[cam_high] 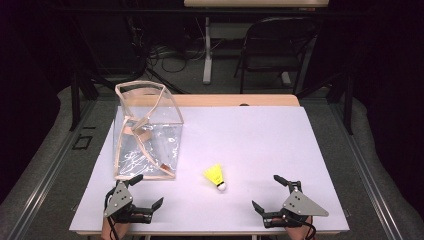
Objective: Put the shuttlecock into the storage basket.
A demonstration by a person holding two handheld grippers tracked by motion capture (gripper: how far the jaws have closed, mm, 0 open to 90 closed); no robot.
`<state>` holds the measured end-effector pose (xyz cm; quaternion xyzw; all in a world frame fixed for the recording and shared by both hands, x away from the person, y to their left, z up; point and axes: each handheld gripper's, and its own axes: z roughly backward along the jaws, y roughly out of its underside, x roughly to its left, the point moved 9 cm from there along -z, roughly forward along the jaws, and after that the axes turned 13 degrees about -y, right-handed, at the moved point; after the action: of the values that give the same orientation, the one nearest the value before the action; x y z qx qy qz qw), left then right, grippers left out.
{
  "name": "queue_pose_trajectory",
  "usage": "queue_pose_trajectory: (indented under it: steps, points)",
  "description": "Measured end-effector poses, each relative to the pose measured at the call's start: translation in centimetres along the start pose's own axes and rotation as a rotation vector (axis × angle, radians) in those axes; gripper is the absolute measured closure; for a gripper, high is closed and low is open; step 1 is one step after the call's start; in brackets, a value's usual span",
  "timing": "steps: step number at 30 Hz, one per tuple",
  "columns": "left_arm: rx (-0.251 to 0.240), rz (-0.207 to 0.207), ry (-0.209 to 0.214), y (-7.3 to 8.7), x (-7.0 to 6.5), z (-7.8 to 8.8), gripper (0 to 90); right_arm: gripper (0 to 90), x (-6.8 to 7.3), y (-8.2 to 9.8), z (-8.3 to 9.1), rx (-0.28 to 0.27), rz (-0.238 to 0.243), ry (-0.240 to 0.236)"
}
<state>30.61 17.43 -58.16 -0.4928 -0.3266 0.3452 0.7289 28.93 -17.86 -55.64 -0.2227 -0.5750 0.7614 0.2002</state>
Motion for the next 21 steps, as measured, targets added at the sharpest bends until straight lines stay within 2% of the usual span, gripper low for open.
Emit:
queue_pose_trajectory:
  steps: [5,9,15,21]
  points:
    - [0.019,0.004,0.024,-0.2,-0.2,-0.3,0.0,0.0,0.0,0.1,-0.1,0.004,-0.001,-0.002]
    - [0.030,-0.009,0.029,-0.4,-0.5,-0.6,0.0,0.0,0.0,0.0,0.0,0.002,-0.003,-0.001]
    - [0.053,-0.028,0.057,-0.7,-1.1,-1.2,0.0,0.0,0.0,0.0,-0.1,0.004,-0.004,-0.004]
    - [0.055,-0.034,0.078,-1.1,-1.6,-1.7,0.0,0.0,0.0,0.1,-0.2,0.006,-0.008,-0.006]
